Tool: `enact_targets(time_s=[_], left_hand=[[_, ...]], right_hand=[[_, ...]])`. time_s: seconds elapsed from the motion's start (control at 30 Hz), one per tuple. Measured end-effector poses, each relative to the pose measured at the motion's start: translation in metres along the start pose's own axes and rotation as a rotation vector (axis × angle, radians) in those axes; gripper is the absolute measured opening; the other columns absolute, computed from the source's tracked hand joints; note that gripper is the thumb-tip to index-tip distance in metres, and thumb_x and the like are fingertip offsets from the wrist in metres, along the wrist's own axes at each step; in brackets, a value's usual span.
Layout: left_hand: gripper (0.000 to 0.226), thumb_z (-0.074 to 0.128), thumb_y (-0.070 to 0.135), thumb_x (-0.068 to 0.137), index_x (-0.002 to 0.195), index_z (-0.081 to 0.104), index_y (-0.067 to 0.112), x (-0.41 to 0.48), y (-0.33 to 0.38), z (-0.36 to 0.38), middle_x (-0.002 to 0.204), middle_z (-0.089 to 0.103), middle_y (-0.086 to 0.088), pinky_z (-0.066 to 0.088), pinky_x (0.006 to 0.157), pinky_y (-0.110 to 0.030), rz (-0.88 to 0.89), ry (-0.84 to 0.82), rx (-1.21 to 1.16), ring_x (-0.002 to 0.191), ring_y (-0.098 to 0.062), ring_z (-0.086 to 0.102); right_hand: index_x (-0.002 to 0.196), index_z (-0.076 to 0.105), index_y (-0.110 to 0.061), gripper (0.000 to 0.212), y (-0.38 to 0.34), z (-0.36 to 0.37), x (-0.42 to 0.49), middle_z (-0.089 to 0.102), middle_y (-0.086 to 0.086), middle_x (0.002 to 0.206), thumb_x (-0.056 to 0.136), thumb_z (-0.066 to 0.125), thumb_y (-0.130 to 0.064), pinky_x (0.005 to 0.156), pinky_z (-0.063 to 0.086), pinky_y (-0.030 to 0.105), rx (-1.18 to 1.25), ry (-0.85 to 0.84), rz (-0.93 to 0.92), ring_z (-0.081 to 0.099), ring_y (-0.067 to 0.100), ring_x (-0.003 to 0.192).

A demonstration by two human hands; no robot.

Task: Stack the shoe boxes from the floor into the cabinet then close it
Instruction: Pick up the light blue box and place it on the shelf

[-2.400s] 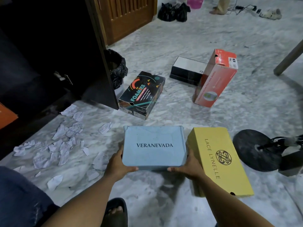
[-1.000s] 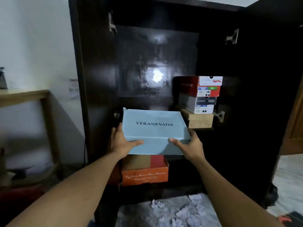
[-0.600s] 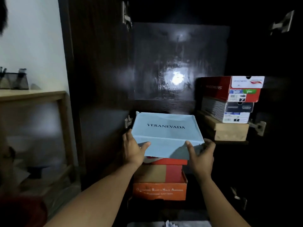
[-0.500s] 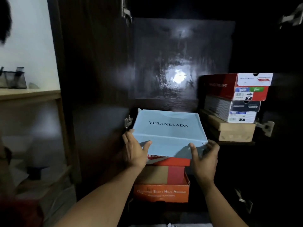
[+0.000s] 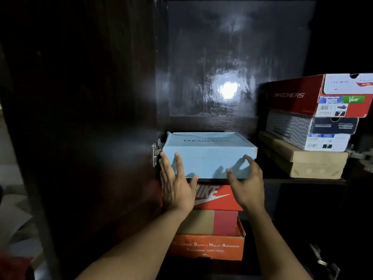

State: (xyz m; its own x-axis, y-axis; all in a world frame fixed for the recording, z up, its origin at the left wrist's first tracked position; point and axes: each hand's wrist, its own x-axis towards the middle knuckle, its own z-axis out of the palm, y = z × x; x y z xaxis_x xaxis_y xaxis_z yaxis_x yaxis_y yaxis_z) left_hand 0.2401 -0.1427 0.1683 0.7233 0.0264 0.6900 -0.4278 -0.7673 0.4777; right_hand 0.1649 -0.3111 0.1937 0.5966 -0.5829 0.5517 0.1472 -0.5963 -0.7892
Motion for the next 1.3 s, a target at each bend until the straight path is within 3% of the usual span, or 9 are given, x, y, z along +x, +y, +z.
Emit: enact_targets(time_s=[0.13,0.27,0.43,0.57,0.67,0.93,1.13,1.23,1.3], left_hand=[[0.087,0.050,0.060,0.093,0.160,0.009,0.023,0.010,-0.009,0.006,0.164,-0.022,-0.009,0.018,0.123,-0.042,0.043,-0.045,0.090,0.154,-0.030,-0.005],[0.088,0.044,0.064,0.093,0.160,0.004,0.024,0.024,-0.019,0.010,0.164,-0.023,-0.003,0.006,0.124,-0.040,0.090,-0.122,0.147,0.154,-0.023,-0.010],[0.090,0.041,0.069,0.093,0.159,-0.004,0.028,0.043,-0.024,0.014,0.162,-0.030,0.004,0.012,0.125,-0.040,0.081,-0.213,0.149,0.154,-0.020,-0.010],[0.090,0.042,0.071,0.091,0.159,-0.001,0.031,0.058,-0.019,0.020,0.164,-0.024,0.008,0.029,0.115,-0.043,-0.059,-0.303,0.125,0.149,-0.027,0.024],[0.089,0.039,0.073,0.091,0.160,0.003,0.029,0.066,-0.011,0.025,0.165,-0.021,0.007,0.029,0.112,-0.041,-0.138,-0.349,0.191,0.146,-0.024,0.033],[0.097,0.053,0.067,0.089,0.159,0.009,0.016,0.081,-0.011,-0.001,0.168,-0.003,-0.002,0.012,0.124,-0.040,-0.187,-0.604,0.002,0.154,-0.023,0.006],[0.098,0.062,0.062,0.087,0.160,0.013,0.017,0.053,-0.002,-0.054,0.167,0.005,-0.004,0.017,0.123,-0.038,-0.121,-0.652,-0.084,0.153,-0.024,0.010],[0.092,0.063,0.058,0.088,0.158,0.020,0.016,0.020,0.001,-0.071,0.165,0.016,-0.004,0.023,0.120,-0.036,-0.071,-0.619,-0.086,0.151,-0.024,0.019],[0.090,0.062,0.060,0.088,0.157,0.024,0.017,-0.010,0.003,-0.080,0.165,0.018,-0.004,0.024,0.119,-0.033,-0.024,-0.671,-0.060,0.150,-0.023,0.022]], right_hand=[[0.150,0.032,-0.035,0.079,0.010,0.004,0.011,0.032,0.004,0.155,0.084,0.072,-0.049,0.111,0.037,0.049,-0.056,-0.094,0.011,0.037,0.030,0.140],[0.152,0.027,-0.038,0.082,0.016,0.011,0.027,0.029,0.007,0.158,0.084,0.070,-0.055,0.123,0.005,0.052,-0.159,-0.170,0.013,0.026,0.030,0.147],[0.153,0.010,-0.047,0.089,0.023,0.022,0.042,0.020,0.003,0.163,0.082,0.059,-0.070,0.118,0.009,0.048,-0.334,-0.210,0.015,0.033,0.024,0.144],[0.154,0.007,-0.047,0.093,0.025,0.030,0.051,0.024,0.000,0.162,0.079,0.049,-0.081,0.113,0.011,0.051,-0.459,-0.257,0.022,0.034,0.024,0.143],[0.155,0.008,-0.044,0.093,0.022,0.032,0.056,0.026,0.001,0.161,0.079,0.045,-0.083,0.113,0.010,0.059,-0.549,-0.297,0.021,0.032,0.026,0.145],[0.152,0.006,-0.054,0.099,0.007,0.025,0.092,0.016,-0.002,0.166,0.069,0.044,-0.092,0.113,0.004,0.067,-0.636,-0.572,0.213,0.006,0.038,0.151],[0.158,0.005,-0.037,0.101,-0.008,0.013,0.041,0.010,0.010,0.166,0.078,0.045,-0.084,0.120,0.009,0.057,-0.560,-0.578,0.086,0.011,0.033,0.152],[0.156,0.009,-0.040,0.111,-0.014,-0.016,0.011,0.022,0.009,0.162,0.064,0.044,-0.091,0.116,0.021,0.062,-0.431,-0.511,0.122,0.024,0.032,0.148],[0.156,0.010,-0.041,0.103,-0.023,-0.046,-0.014,0.024,0.007,0.161,0.072,0.050,-0.083,0.114,0.023,0.064,-0.455,-0.476,0.113,0.029,0.031,0.146]])
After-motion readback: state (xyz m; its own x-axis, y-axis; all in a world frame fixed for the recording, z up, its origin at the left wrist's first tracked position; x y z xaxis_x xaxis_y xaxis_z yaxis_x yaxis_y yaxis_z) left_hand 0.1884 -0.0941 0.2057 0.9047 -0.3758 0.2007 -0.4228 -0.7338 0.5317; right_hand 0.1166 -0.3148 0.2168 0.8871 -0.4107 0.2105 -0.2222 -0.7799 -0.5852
